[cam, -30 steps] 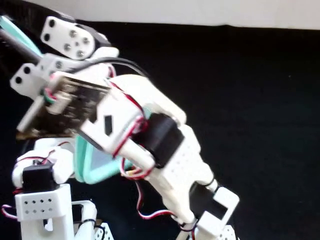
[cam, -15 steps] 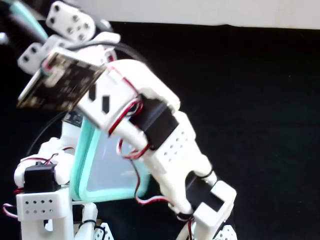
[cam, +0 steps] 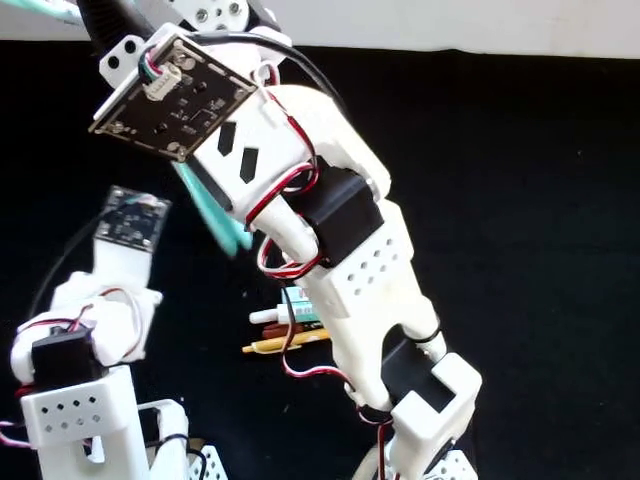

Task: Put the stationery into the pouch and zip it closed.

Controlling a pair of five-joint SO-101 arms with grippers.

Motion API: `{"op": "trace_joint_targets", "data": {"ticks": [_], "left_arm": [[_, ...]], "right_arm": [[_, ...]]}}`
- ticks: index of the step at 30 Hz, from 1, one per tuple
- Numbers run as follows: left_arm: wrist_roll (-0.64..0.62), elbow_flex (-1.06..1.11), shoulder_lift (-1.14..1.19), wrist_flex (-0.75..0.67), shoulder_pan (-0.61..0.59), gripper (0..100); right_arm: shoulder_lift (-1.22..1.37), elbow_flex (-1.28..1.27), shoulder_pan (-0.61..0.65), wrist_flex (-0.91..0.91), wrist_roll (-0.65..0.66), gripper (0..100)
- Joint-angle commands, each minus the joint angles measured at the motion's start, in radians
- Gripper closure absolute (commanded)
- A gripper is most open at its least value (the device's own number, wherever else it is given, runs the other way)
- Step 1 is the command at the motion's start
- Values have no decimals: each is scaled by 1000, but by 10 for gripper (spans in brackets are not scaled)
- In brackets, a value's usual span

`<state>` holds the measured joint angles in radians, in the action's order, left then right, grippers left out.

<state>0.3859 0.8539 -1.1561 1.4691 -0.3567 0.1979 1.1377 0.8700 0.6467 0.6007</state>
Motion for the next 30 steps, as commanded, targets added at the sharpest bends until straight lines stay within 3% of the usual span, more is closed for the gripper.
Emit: {"op": "trace_joint_targets", "data": {"ticks": [1,10,16,21,30], "left_arm": [[5,-13,-7,-21,-21,992],[5,-5,-7,-5,-1,992],[5,-7,-7,-3,-7,992],[3,-16,-7,-18,-68,992],[-126,-79,-7,-23,-134,992]], "right_arm": [[-2,5,15,-27,12,992],[102,12,16,-27,6,992],[127,13,16,-27,-195,992],[127,13,16,-27,-264,992],[127,13,88,-24,-262,992]]}}
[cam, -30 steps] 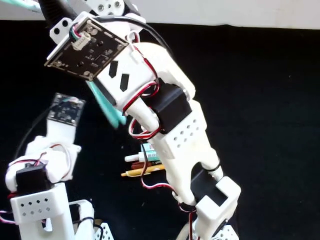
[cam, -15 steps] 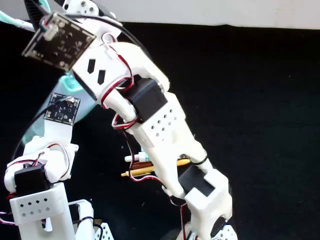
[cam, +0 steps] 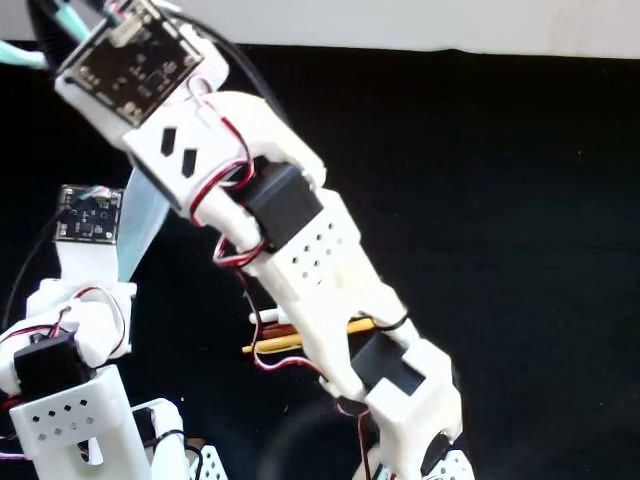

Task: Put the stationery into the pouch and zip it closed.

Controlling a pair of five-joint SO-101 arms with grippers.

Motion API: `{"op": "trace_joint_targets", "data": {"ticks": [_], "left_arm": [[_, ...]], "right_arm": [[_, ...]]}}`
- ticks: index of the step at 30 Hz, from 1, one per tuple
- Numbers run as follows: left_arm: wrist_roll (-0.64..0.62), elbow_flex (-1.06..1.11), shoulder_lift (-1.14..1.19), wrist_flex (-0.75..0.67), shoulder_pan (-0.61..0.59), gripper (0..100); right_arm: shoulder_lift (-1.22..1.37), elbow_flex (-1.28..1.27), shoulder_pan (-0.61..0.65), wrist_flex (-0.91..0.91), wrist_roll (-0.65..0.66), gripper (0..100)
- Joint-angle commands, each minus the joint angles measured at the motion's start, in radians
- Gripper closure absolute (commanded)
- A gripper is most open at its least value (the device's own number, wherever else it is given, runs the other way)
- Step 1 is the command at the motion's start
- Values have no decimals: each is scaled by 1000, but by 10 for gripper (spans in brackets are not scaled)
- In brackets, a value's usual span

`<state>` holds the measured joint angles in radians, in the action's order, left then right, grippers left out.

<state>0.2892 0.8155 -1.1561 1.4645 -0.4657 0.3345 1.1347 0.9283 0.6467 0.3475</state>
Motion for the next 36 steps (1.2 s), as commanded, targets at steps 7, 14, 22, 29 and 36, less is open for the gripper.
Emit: {"op": "trace_joint_targets", "data": {"ticks": [7,14,22,29,36], "left_arm": [[-212,-232,-47,-17,-245,991],[-224,-372,-36,-17,-292,985],[-226,-567,168,48,-298,825],[-227,-819,217,160,-298,829],[-227,-903,217,290,-297,829]], "right_arm": [[-8,15,87,-24,-8,992],[-8,15,84,-27,-9,992],[-5,5,87,-28,-69,992],[56,16,82,-28,-135,992],[111,16,85,-137,-137,992]]}}
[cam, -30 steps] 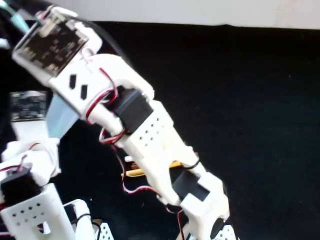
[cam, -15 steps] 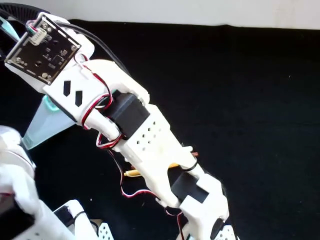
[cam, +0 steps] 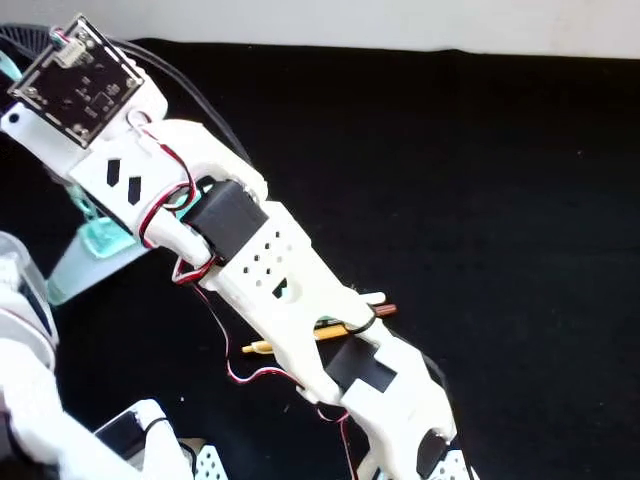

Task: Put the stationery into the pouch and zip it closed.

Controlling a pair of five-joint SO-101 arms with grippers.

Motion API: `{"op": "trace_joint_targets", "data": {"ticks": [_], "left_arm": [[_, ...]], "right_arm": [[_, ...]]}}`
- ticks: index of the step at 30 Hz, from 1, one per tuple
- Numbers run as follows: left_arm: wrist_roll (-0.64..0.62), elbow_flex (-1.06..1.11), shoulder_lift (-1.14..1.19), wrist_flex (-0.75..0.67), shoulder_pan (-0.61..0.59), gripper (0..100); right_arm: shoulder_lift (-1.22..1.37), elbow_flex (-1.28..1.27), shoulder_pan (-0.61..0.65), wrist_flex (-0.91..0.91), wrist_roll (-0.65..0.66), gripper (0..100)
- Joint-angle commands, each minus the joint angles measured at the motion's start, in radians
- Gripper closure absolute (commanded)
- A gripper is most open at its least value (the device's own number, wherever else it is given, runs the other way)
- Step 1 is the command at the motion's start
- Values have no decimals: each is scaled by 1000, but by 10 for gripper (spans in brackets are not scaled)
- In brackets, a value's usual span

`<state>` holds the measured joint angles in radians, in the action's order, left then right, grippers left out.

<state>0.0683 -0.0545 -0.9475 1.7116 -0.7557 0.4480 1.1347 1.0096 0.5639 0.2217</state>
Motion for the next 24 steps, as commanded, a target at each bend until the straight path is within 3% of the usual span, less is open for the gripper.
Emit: {"op": "trace_joint_targets", "data": {"ticks": [1,9,16,24], "left_arm": [[-8,-30,8,51,-7,829],[-55,-25,10,49,13,825],[-57,-27,16,35,217,825],[-78,-183,202,43,243,825]], "right_arm": [[1,16,5,-70,-11,992],[2,16,5,-117,-11,992],[4,15,7,-117,-11,992],[4,12,-4,-117,-103,992]]}}
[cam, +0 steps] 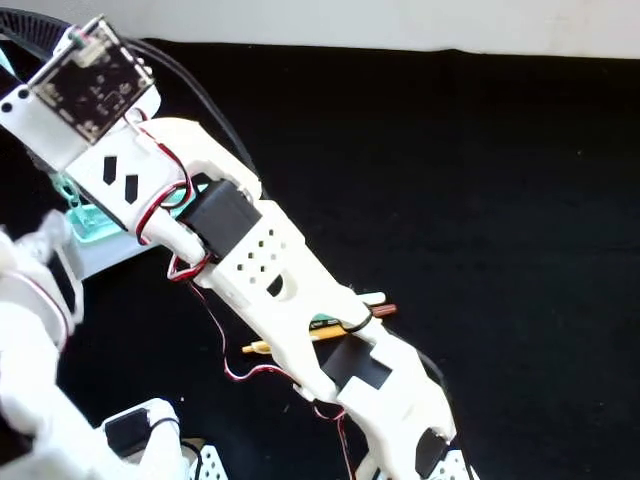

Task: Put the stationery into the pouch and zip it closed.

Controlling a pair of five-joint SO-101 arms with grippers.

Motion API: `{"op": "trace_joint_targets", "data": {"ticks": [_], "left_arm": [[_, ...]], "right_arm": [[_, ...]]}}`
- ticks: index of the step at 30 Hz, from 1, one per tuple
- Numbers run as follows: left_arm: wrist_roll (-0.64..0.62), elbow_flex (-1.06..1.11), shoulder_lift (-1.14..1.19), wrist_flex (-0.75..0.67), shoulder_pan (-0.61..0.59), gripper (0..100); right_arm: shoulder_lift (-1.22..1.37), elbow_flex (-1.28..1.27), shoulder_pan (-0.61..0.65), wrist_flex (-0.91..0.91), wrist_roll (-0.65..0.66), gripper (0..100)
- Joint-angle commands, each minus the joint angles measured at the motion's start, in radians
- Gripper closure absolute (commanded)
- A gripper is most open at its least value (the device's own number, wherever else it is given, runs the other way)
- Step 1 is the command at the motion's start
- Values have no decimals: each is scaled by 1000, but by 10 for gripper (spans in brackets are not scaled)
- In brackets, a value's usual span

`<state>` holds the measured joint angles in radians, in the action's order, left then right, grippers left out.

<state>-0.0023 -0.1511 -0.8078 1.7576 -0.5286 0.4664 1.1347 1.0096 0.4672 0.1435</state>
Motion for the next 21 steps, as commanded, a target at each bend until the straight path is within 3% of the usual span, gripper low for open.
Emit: {"op": "trace_joint_targets", "data": {"ticks": [1,21], "left_arm": [[-8,-105,82,3,16,825],[-52,24,25,17,41,825]], "right_arm": [[-15,12,-4,-21,-25,992],[54,15,-10,-21,-25,992]]}}
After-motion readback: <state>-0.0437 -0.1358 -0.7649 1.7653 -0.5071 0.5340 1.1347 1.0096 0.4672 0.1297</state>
